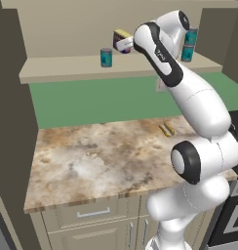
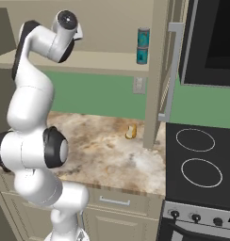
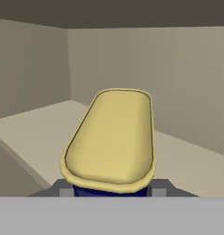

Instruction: Stack two cans on top of the other two cans in the cabinet.

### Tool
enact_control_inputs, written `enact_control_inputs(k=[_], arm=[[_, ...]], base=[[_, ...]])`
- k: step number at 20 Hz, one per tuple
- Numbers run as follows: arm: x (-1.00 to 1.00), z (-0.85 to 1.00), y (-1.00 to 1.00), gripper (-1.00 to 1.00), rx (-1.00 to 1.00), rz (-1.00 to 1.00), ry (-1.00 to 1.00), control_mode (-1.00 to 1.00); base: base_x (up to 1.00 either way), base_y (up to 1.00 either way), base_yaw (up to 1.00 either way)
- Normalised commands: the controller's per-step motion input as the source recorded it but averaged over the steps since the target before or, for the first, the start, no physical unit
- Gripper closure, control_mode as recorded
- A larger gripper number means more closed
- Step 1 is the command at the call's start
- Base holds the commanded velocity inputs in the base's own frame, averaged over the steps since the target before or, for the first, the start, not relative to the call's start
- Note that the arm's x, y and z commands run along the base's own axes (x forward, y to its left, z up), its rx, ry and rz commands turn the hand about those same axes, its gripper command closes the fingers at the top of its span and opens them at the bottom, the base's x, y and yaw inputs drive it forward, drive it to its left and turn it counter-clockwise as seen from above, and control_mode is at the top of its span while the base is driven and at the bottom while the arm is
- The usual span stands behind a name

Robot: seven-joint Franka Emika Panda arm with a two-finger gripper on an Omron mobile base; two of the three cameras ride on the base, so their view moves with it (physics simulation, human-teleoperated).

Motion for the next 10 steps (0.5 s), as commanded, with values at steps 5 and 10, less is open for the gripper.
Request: enact_control_inputs(k=[5, 10], arm=[[0.0, 0.06, 0.11, 1.0, -0.02, 0.1, 0.0, -1.0], [0.0, 0.07, 0.12, 1.0, 0.0, 0.06, 0.0, -1.0]], base=[[0.0, 0.0, 0.0], [0.0, 0.0, 0.0]])
